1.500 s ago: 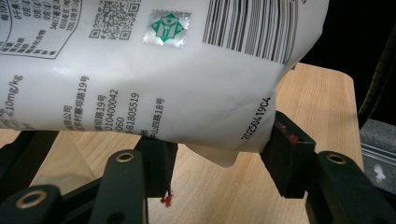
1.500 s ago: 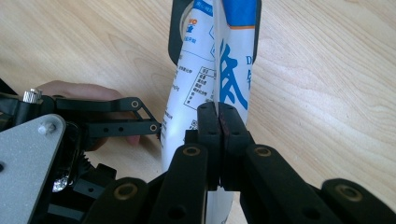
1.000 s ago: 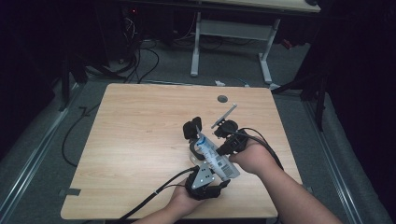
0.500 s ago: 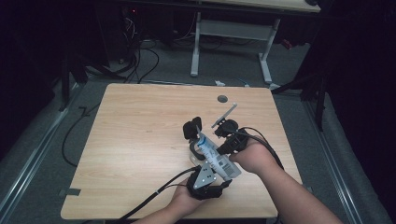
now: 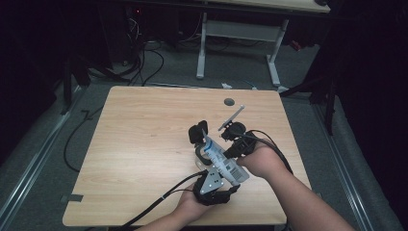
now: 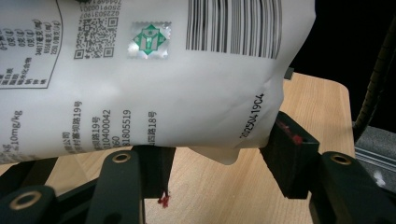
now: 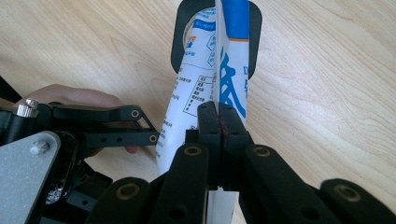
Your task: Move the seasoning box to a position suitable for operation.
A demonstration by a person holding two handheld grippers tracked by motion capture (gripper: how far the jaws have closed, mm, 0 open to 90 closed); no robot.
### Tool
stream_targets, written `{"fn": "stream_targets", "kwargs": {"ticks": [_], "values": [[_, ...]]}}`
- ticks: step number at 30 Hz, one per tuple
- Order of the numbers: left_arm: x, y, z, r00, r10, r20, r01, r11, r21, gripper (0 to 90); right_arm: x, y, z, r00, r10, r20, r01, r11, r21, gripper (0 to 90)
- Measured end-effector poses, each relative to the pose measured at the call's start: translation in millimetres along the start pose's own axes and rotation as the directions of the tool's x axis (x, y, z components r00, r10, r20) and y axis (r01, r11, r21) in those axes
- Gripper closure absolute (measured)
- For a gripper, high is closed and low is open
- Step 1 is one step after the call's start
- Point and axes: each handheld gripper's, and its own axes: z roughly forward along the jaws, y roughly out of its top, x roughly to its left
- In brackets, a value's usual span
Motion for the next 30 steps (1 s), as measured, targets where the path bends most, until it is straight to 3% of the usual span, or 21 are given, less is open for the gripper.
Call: {"fn": "stream_targets", "kwargs": {"ticks": [18,30], "values": [[2.1,3.5,-0.9,1.0,0.004,-0.004,-0.004,0.9999,-0.013,47.1,-0.8,4.4,-2.4,0.9998,-0.019,0.011,0.019,1.0,-0.008,90.0],[2.6,3.4,1.5,1.0,0.006,-0.001,-0.006,0.9998,-0.017,47.4,-0.7,4.2,-3.5,0.9999,-0.007,0.012,0.007,1.0,-0.006,90.0]]}}
